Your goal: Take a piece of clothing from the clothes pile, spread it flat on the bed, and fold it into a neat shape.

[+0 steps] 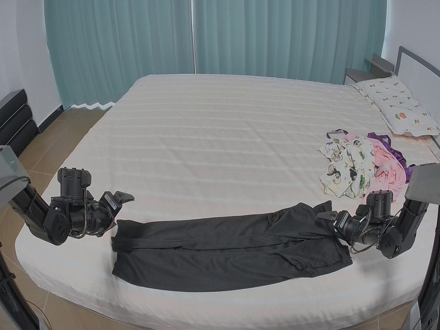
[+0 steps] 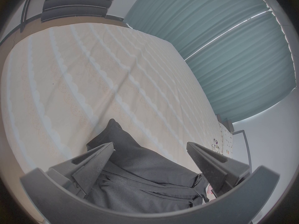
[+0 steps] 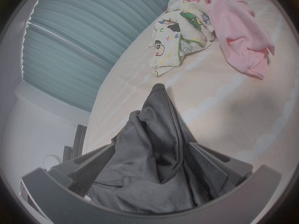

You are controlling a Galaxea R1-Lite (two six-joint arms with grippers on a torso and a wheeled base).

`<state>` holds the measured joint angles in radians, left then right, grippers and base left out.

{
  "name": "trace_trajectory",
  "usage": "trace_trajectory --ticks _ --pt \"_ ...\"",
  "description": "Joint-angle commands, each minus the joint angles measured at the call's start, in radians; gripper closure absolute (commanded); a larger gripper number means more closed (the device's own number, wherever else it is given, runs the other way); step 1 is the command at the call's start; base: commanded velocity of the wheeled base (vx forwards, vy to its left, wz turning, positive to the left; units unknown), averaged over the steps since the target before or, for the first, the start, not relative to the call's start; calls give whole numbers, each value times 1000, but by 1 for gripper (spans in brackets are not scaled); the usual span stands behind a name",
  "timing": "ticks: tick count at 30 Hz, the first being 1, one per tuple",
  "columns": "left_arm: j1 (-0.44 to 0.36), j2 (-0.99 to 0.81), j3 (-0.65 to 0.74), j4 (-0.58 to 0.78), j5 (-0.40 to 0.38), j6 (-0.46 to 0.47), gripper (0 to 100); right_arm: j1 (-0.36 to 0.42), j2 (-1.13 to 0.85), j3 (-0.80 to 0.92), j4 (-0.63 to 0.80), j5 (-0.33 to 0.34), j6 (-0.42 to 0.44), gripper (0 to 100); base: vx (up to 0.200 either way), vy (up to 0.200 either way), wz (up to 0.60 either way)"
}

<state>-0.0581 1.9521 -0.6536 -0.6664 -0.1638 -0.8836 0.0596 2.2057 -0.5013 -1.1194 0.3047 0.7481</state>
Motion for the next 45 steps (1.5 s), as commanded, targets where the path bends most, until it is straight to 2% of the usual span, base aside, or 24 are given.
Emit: trace_trajectory --ticks 1,13,14,17,26,40,41,45 --pt "0 4 0 -1 0 -1 0 -1 3 9 -5 -1 0 0 0 0 0" --pt "0 7 0 -1 0 -1 0 31 58 -17 -20 -6 -21 0 0 0 0" --pt "0 7 0 -1 0 -1 0 31 61 -16 -20 -16 -23 100 0 0 0" --pt "0 8 0 -1 0 -1 0 28 58 -8 -22 -36 -23 100 0 0 0" --pt "0 8 0 -1 0 -1 0 8 54 53 -117 -35 -21 100 0 0 0" --pt "0 16 3 -1 1 0 0 -7 55 95 -175 -35 -23 100 0 0 0" --pt "0 18 5 -1 1 2 0 -9 55 98 -183 -35 -21 0 0 0 0" --pt "1 18 9 1 3 12 0 -17 54 115 -209 -35 -21 0 0 0 0"
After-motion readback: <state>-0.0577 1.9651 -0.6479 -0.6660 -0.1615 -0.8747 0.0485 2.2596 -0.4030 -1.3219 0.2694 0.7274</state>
